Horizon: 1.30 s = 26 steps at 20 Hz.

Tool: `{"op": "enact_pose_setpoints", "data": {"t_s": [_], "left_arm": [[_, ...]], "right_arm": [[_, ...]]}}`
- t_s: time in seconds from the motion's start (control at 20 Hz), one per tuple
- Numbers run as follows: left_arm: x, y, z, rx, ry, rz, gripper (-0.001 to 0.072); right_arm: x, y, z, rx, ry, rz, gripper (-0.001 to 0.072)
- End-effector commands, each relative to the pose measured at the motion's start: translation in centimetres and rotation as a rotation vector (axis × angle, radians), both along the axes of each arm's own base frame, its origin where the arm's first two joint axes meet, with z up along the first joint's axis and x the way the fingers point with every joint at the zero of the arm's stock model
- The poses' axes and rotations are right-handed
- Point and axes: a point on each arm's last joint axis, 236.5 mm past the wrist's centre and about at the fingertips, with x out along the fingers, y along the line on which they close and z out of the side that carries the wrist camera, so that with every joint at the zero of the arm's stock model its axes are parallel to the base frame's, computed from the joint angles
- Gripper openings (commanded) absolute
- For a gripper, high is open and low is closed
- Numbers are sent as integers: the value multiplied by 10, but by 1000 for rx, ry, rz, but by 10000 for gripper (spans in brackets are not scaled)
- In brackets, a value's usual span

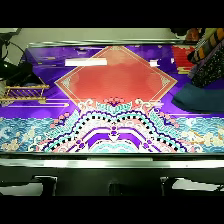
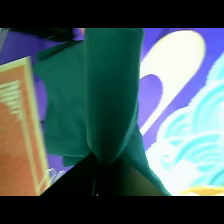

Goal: Fold the clothes and pants, and hang the long-sleeved shirts on hangers.

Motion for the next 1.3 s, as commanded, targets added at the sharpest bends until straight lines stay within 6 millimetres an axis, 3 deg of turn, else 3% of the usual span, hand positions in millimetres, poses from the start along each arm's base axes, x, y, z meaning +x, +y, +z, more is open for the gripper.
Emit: {"op": "enact_pose_setpoints", "data": {"t_s": [0.0, 0.1, 0.3, 0.5, 0.7, 0.85, 1.0, 1.25], "left_arm": [[-4, 0, -1, 1, 14, -6, 13], [-4, 0, -1, 2, 14, -6, 13], [-4, 0, -1, 1, 14, -6, 13], [-4, 0, -1, 1, 14, -6, 13], [-3, 0, -1, 2, 14, -6, 13], [-3, 0, -1, 2, 14, -6, 13], [-3, 0, -1, 2, 13, -6, 13], [-3, 0, -1, 2, 11, -8, 13]], "right_arm": [[-62, -37, -18, -63, 212, -126, 26], [-82, -38, -29, -76, 292, -135, 26], [-147, -36, -62, -102, 539, -163, 26], [-197, -11, -96, -83, 663, -241, 26], [-225, 21, -126, -24, 712, -267, 26], [-238, 34, -138, -2, 748, -256, 26], [-248, 38, -142, 3, 788, -248, 27], [-259, 29, -138, -45, 834, -241, 29]]}}
